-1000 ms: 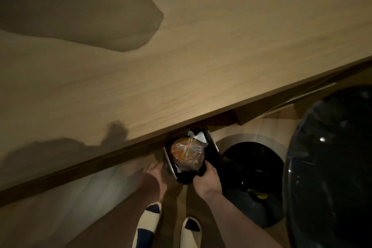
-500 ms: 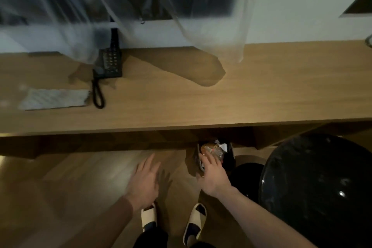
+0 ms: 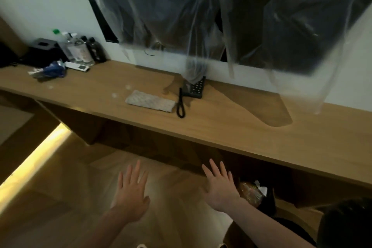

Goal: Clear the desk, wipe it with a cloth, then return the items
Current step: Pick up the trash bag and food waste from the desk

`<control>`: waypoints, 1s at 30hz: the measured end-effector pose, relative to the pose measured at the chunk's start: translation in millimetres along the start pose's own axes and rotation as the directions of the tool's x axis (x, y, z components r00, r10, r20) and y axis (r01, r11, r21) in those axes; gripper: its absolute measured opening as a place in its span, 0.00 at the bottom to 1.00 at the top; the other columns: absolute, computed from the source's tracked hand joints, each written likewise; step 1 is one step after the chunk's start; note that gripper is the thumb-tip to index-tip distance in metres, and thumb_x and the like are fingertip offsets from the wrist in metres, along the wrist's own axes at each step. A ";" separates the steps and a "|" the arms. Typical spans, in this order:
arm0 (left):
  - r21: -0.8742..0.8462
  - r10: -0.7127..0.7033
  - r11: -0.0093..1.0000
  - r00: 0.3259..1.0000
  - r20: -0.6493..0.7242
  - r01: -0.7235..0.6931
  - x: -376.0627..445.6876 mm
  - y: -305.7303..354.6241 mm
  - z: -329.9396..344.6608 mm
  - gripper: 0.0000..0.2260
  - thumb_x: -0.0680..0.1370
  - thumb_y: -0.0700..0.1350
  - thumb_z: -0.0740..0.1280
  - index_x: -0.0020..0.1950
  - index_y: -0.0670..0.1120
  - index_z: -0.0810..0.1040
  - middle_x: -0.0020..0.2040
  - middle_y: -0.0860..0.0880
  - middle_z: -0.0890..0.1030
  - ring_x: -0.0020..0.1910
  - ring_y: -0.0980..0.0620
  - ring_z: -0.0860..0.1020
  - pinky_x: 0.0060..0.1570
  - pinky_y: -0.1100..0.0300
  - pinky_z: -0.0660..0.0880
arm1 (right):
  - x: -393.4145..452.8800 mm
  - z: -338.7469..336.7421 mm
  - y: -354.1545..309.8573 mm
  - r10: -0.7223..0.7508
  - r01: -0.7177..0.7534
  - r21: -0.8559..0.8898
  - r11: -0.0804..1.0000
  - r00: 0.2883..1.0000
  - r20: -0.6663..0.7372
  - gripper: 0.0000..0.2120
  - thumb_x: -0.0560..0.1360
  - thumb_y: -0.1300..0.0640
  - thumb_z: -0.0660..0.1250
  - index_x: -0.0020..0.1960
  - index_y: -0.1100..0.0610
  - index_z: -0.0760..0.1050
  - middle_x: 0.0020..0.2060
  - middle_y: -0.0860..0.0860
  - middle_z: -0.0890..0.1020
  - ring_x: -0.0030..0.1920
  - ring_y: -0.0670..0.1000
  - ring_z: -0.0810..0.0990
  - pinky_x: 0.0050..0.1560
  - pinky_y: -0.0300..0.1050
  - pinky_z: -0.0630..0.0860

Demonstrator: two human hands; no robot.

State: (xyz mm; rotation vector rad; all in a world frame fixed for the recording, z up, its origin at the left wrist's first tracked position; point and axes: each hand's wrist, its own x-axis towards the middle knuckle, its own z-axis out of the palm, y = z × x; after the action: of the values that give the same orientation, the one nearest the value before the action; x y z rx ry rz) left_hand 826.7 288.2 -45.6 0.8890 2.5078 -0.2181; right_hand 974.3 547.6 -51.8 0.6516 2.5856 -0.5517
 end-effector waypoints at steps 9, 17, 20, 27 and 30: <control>-0.120 -0.154 0.982 0.987 -0.037 0.148 -12.6 -196.8 1.0 0.38 0.82 0.63 0.58 0.85 0.52 0.43 0.81 0.44 0.29 0.80 0.39 0.30 0.78 0.38 0.35 | 38.3 9.0 -176.8 -0.042 0.042 -0.015 0.999 0.999 -0.034 0.36 0.82 0.36 0.57 0.83 0.42 0.44 0.83 0.47 0.39 0.82 0.57 0.36 0.81 0.61 0.43; -0.204 -0.262 0.951 0.957 -0.127 0.233 15.2 -307.9 -37.1 0.36 0.82 0.64 0.57 0.85 0.53 0.45 0.82 0.45 0.33 0.81 0.41 0.33 0.79 0.40 0.38 | 103.0 -13.4 -288.8 -0.086 0.086 0.003 0.996 0.996 -0.020 0.37 0.82 0.39 0.60 0.83 0.41 0.44 0.83 0.46 0.40 0.82 0.55 0.37 0.82 0.59 0.45; -0.216 -0.314 0.936 0.937 -0.153 0.278 37.4 -348.4 -51.1 0.36 0.82 0.63 0.57 0.85 0.53 0.46 0.83 0.45 0.34 0.81 0.42 0.33 0.79 0.41 0.37 | 142.9 -18.1 -326.8 -0.124 0.124 -0.006 0.992 0.992 -0.020 0.37 0.82 0.39 0.60 0.83 0.41 0.44 0.83 0.46 0.39 0.82 0.54 0.37 0.82 0.58 0.45; -0.230 -0.394 0.903 0.913 -0.102 0.364 103.3 -456.6 -81.1 0.35 0.82 0.63 0.57 0.85 0.54 0.46 0.83 0.46 0.34 0.81 0.42 0.34 0.80 0.41 0.39 | 263.1 -31.0 -413.4 -0.175 0.175 0.000 0.985 0.983 0.063 0.37 0.83 0.40 0.60 0.84 0.42 0.43 0.83 0.47 0.40 0.83 0.57 0.39 0.82 0.60 0.47; -0.231 -0.420 0.891 0.903 -0.088 0.392 132.4 -502.6 -98.9 0.36 0.82 0.63 0.57 0.85 0.54 0.46 0.82 0.46 0.33 0.81 0.42 0.33 0.80 0.41 0.39 | 307.7 -45.4 -451.2 -0.214 0.213 0.023 0.977 0.970 0.113 0.37 0.82 0.39 0.60 0.84 0.42 0.44 0.83 0.48 0.39 0.83 0.58 0.38 0.82 0.62 0.46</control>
State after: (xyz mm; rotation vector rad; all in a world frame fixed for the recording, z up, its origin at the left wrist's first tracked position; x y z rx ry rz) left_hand 383.5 0.0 -25.4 0.2929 2.7598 -0.0245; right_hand 480.2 310.9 -39.0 0.3353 2.5604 -0.6510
